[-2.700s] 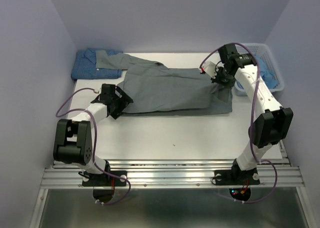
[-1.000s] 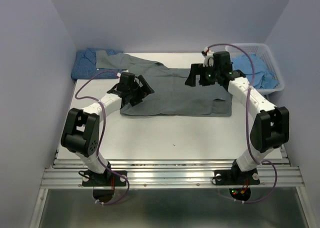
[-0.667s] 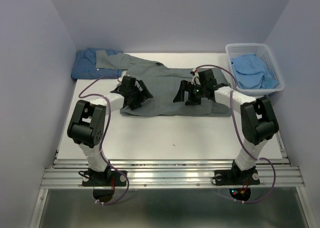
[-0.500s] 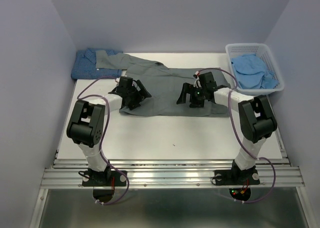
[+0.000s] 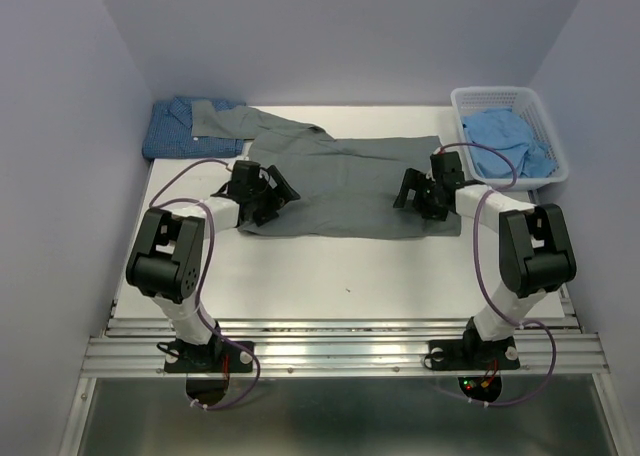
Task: Fold and stack the long sleeve shirts
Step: Fold the shirt
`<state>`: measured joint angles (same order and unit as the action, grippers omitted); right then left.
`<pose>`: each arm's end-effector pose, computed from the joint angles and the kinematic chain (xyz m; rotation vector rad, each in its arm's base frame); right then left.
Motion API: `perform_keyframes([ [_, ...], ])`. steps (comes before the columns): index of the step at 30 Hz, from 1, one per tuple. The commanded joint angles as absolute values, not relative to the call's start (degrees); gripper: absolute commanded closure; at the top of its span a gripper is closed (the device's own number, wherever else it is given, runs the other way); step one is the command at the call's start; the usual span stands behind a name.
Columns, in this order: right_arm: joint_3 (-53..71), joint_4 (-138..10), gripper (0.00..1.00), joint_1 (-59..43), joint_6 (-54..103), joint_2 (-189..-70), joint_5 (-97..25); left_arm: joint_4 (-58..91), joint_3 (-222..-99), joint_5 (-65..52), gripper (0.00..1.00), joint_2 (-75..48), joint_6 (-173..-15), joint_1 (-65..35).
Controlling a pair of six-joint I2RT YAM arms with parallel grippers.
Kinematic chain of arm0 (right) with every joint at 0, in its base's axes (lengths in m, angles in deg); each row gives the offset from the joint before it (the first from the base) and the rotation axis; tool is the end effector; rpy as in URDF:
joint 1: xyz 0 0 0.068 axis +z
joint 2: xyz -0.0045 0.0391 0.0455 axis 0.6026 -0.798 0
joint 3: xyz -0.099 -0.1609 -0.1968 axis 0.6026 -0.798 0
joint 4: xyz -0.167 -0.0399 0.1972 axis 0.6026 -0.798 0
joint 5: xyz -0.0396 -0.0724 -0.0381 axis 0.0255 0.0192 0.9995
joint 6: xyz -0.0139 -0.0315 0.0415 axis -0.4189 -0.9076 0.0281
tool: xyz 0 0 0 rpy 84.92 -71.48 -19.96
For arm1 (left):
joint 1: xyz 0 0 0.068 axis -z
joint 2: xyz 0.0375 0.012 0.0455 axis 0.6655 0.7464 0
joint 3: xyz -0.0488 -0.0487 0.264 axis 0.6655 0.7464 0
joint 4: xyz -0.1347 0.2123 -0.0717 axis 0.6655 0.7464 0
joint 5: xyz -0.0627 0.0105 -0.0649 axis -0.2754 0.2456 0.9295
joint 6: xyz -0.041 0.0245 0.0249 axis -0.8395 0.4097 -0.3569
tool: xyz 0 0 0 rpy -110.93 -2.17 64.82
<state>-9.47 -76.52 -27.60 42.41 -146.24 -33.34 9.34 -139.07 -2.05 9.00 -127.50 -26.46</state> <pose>0.3404 0.0600 0.1713 0.3032 2.5276 0.3535 0.3394 -0.1006 0.1697 -0.4878 2.2865 -0.8033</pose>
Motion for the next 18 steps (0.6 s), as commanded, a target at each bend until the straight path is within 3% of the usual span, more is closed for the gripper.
perform_keyframes([
  [1, -12.1, -79.8, 0.0, -27.7, 40.8, -146.6, -23.7, 18.1, -134.8, -5.0, 0.01, 6.2, -125.0, -27.3],
  [9, -25.4, -82.0, 0.0, -27.7, 46.2, -135.1, -34.6, 20.4, -124.9, -3.0, 0.01, -2.3, -127.6, -25.0],
  [18, -38.4, -94.5, 0.0, -24.5, 58.8, -112.3, -38.3, 37.7, -113.2, -5.9, 0.01, -29.2, -137.5, -19.6],
])
